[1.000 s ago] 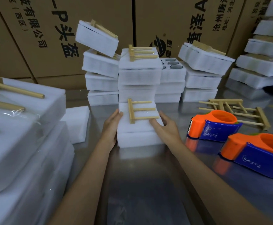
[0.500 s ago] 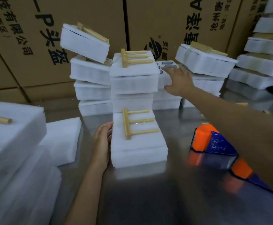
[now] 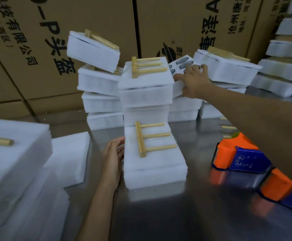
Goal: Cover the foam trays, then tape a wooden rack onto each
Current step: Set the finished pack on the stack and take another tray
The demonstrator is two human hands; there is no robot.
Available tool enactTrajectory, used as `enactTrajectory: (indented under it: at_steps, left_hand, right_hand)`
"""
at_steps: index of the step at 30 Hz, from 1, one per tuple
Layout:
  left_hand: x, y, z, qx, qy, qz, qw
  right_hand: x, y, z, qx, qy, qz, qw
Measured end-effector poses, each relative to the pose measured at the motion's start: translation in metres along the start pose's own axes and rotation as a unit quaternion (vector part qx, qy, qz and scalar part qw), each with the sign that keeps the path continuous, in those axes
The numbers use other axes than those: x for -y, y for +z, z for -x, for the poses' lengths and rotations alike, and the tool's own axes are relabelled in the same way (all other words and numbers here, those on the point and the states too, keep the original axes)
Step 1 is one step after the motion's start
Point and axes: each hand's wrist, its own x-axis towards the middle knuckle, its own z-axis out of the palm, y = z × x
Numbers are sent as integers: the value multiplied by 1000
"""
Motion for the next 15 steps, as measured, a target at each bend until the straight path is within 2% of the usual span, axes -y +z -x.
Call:
enactTrajectory:
  at_steps: [9, 15]
  left_hand:
    - [0, 1, -1, -6, -2, 13, 1000]
    - [2, 0, -2, -5, -8, 7, 1000]
  right_hand:
    - [-5, -23, 2, 20, -18, 92, 995]
    - [-14, -55, 0, 17, -52, 211, 976]
